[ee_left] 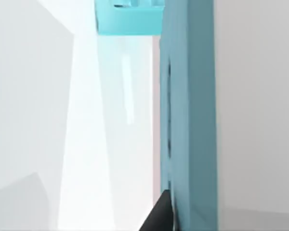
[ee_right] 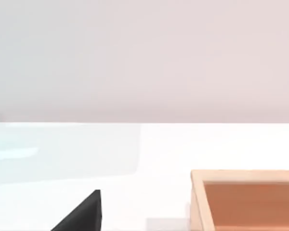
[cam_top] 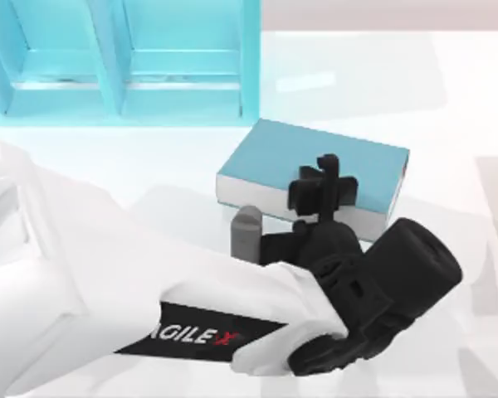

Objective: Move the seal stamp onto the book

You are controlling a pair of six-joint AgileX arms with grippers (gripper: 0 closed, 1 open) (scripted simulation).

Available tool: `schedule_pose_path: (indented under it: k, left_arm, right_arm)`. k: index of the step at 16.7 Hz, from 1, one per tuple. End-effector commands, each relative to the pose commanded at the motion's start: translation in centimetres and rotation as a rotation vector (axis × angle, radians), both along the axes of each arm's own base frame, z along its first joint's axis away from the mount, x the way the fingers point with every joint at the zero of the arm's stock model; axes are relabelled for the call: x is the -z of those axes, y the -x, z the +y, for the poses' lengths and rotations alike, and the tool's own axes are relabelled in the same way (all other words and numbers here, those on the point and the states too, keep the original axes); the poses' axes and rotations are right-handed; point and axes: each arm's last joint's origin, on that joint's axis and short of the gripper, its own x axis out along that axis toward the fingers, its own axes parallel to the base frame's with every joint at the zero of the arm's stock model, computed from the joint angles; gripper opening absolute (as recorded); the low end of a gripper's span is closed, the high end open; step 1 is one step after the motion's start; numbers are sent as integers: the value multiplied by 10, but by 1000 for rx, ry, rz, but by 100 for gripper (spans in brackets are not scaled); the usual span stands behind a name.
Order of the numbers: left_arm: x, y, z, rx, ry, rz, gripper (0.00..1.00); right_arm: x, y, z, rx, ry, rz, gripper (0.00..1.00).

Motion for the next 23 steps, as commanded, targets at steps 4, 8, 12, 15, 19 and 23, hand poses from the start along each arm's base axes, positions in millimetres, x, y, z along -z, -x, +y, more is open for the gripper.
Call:
schedule_pose_path:
  k: [4,8,12,15,19,23]
  left_arm:
    - [3,2,-1,-5,-1,-3,0]
    - [4,4,0,-4,-4,0,0]
    - [3,7,-1,-5,-1,-3,0]
    - [10,6,0,-6,-10,3,0]
    - [28,6,-1,-6,-6,1,0]
    - [35,6,0,-6,-9,2,0]
  right_arm:
    - [0,0,0,0,0,0,100]
    - [0,0,0,0,0,0,100]
    - [0,0,0,0,0,0,100]
    - [0,0,0,0,0,0,100]
    - [0,0,0,0,0,0,100]
    - [0,0,0,0,0,0,100]
